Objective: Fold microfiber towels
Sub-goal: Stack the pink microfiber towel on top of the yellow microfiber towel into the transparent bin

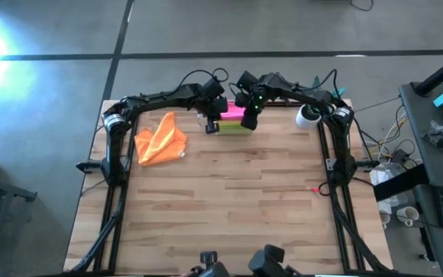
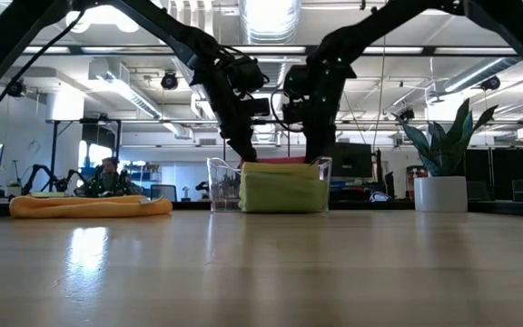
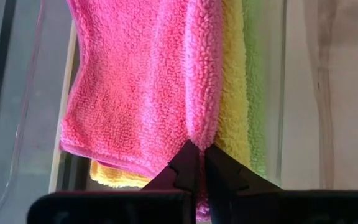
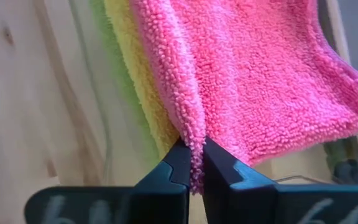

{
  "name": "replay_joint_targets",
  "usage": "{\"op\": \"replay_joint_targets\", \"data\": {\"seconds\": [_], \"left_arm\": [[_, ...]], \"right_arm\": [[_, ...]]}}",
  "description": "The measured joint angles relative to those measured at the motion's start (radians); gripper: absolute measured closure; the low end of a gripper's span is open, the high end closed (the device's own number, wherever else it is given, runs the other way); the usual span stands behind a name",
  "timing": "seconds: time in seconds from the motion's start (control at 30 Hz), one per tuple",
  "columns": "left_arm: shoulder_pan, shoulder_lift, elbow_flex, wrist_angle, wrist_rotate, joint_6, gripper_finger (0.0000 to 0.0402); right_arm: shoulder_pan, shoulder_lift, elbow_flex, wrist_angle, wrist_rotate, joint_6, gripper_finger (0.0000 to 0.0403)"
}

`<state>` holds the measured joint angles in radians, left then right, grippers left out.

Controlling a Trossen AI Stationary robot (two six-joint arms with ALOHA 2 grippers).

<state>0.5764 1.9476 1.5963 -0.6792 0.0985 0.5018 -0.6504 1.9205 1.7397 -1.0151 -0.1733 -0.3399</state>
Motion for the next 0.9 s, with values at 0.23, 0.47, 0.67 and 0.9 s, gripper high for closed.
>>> {"op": "replay_joint_targets", "data": {"seconds": [0.23, 0.47, 0.67, 0.9], "left_arm": [[-0.007, 0.0, 0.0, -0.022, -0.005, 0.001, 0.0371], [-0.02, 0.004, -0.004, -0.039, 0.004, 0.002, 0.0316], [-0.02, 0.013, -0.008, -0.044, 0.013, 0.001, 0.0304], [-0.021, 0.01, -0.017, -0.065, 0.015, 0.002, 0.0303]], "right_arm": [[0.015, 0.0, -0.002, -0.02, -0.004, 0.015, 0.0374], [0.04, 0.02, -0.003, -0.034, -0.003, 0.015, 0.0355], [0.048, 0.035, -0.003, -0.034, -0.01, 0.027, 0.036], [0.047, 0.019, 0.0, -0.045, -0.007, 0.057, 0.0359]]}}
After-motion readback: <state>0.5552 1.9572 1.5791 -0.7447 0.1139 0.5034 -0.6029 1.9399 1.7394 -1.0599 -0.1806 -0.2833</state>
